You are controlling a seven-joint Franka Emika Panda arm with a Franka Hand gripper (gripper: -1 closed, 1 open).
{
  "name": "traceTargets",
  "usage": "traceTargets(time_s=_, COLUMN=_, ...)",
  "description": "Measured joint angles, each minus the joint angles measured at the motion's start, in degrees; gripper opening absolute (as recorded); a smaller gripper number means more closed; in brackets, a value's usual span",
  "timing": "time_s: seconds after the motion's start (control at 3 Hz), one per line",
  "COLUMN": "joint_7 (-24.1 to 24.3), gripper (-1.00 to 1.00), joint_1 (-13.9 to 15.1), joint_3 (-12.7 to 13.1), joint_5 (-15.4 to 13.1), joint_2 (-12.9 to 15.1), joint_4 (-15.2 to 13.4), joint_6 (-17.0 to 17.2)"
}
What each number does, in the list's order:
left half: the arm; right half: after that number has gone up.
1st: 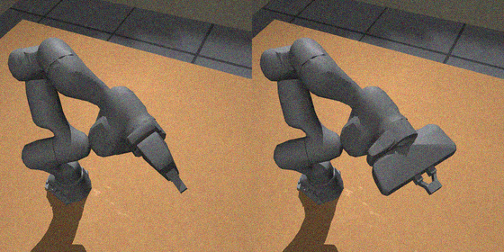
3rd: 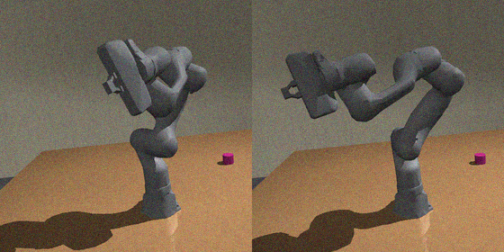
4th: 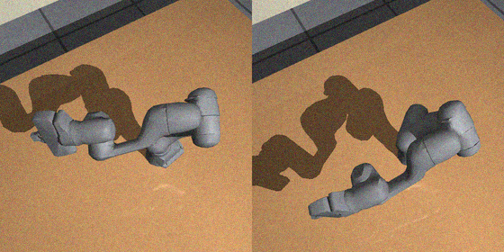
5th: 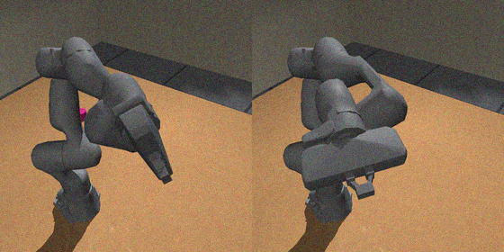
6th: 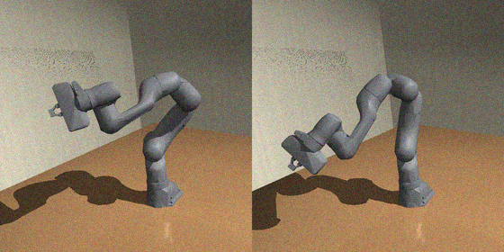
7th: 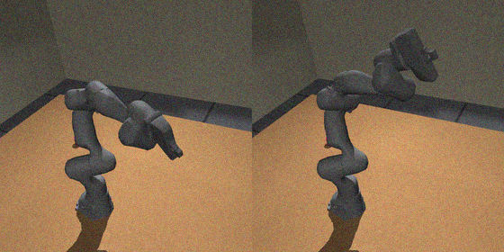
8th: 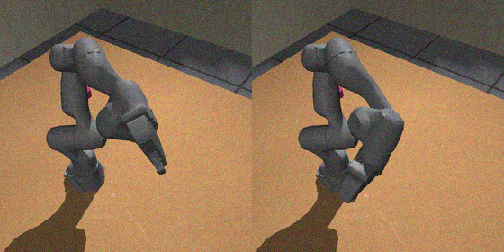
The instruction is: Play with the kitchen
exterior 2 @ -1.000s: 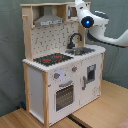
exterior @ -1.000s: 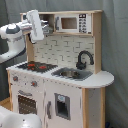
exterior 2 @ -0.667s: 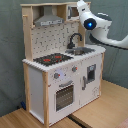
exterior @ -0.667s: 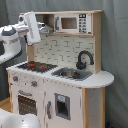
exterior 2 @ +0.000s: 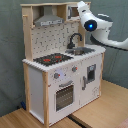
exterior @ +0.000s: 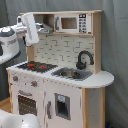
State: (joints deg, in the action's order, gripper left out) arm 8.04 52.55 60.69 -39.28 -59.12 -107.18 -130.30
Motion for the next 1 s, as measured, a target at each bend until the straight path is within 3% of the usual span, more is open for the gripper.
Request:
traceTargets(time_s=0.33, joint_7=-0.24, gripper=1.00, joint_1=-2.79, joint_3=0.21, joint_5=-0.23, joint_2=-1.86, joint_4=-2.05, joint_6=0.99)
traceTargets(time_s=0.67, joint_7=-0.89, gripper=1.00, joint_1=-5.64, joint_3=1.98, joint_5=-0.23, joint_2=-6.08, joint_4=-4.71, joint_6=0.92)
traceTargets(time_s=1.0, joint_7=-1.12, gripper=1.00, joint_1=-6.42, joint_3=4.86, joint_5=-0.32, joint_2=-9.90, joint_4=-7.18, joint_6=-1.33)
